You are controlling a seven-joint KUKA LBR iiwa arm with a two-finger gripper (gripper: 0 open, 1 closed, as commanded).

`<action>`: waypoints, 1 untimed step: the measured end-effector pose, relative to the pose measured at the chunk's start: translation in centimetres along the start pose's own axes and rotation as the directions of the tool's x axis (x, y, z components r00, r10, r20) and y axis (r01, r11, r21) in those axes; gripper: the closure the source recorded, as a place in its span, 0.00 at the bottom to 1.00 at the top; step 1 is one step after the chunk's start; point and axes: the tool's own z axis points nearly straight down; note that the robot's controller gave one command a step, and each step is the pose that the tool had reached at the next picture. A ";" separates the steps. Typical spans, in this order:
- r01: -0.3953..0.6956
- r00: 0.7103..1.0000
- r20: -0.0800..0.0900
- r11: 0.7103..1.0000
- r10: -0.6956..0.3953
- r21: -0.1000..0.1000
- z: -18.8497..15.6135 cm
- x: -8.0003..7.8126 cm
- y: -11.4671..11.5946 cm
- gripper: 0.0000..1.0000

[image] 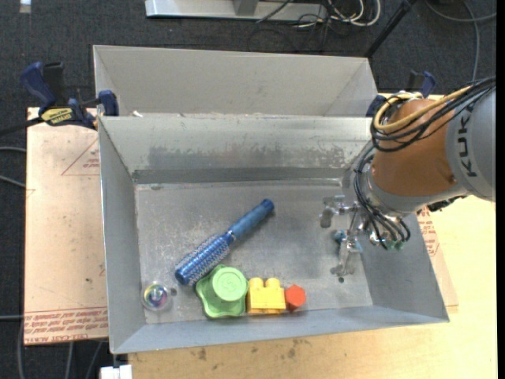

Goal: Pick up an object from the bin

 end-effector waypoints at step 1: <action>0.109 0.994 0.009 0.994 -0.109 0.005 2.9 -3.3 -8.1 0.00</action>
Offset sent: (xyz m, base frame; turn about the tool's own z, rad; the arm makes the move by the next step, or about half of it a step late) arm 0.0325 -0.0768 -0.0279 -0.1158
